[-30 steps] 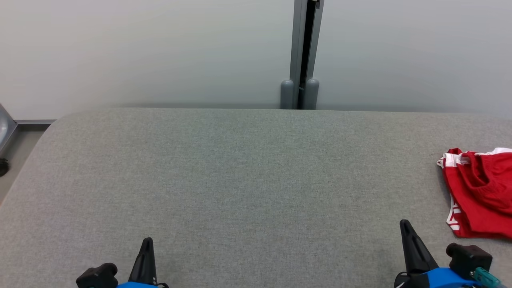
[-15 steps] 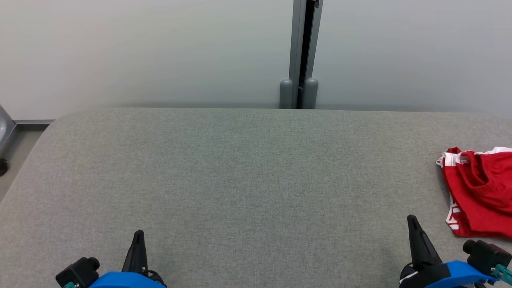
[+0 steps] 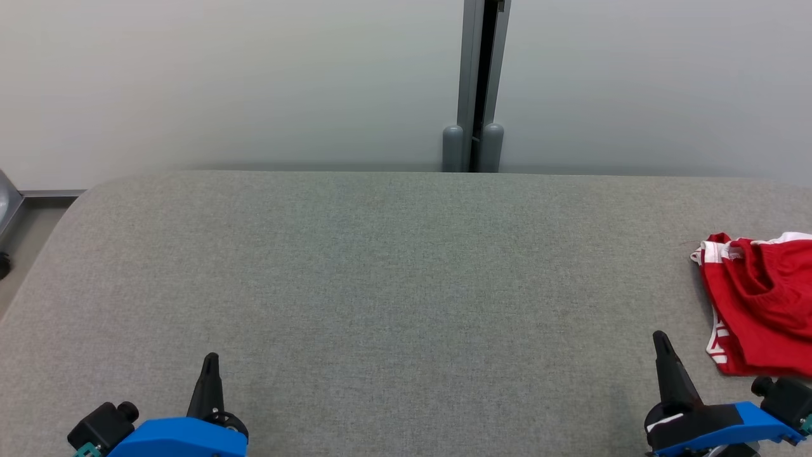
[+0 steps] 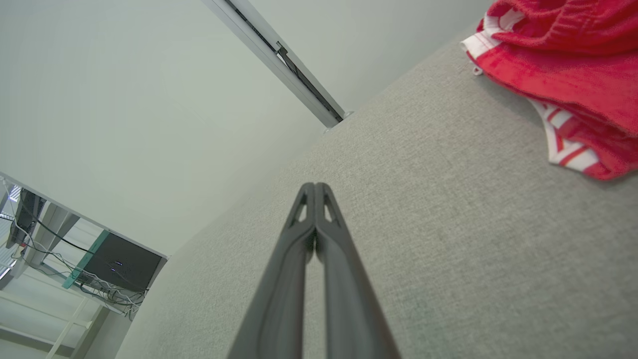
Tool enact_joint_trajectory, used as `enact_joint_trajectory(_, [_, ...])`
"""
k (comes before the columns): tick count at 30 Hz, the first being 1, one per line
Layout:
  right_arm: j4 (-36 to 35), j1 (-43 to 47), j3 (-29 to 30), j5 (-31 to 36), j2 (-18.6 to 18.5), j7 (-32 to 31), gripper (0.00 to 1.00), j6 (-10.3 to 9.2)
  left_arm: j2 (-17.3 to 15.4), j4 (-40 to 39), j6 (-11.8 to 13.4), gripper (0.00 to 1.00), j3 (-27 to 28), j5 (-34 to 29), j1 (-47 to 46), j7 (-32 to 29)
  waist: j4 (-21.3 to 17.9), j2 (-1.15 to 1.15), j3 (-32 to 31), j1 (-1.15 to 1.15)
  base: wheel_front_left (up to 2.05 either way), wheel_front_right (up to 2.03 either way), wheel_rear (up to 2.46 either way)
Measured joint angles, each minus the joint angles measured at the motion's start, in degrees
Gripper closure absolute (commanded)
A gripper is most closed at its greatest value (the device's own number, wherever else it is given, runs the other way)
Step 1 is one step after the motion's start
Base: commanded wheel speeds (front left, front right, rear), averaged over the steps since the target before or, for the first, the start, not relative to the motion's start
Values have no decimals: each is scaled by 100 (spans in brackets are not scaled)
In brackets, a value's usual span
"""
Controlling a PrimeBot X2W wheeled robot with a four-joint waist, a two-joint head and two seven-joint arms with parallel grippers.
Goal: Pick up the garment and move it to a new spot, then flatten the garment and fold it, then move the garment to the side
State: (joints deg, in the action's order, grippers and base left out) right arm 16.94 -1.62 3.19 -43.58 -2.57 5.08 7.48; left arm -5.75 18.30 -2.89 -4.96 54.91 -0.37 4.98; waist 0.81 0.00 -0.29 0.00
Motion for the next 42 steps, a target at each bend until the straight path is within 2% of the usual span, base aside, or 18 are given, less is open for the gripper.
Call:
enact_joint_trajectory(22, [-101,-144,104,-1593,-2,-380,100,0,81,-144,-129,100,383,1210,-206,-375,-20,0,12,0,0,0,0])
enact_joint_trajectory(42, [-157,-235,189,-2769,-4,-656,100,0,165,-238,-254,100,648,2128,-326,-662,-39,0,22,0,0,0,0])
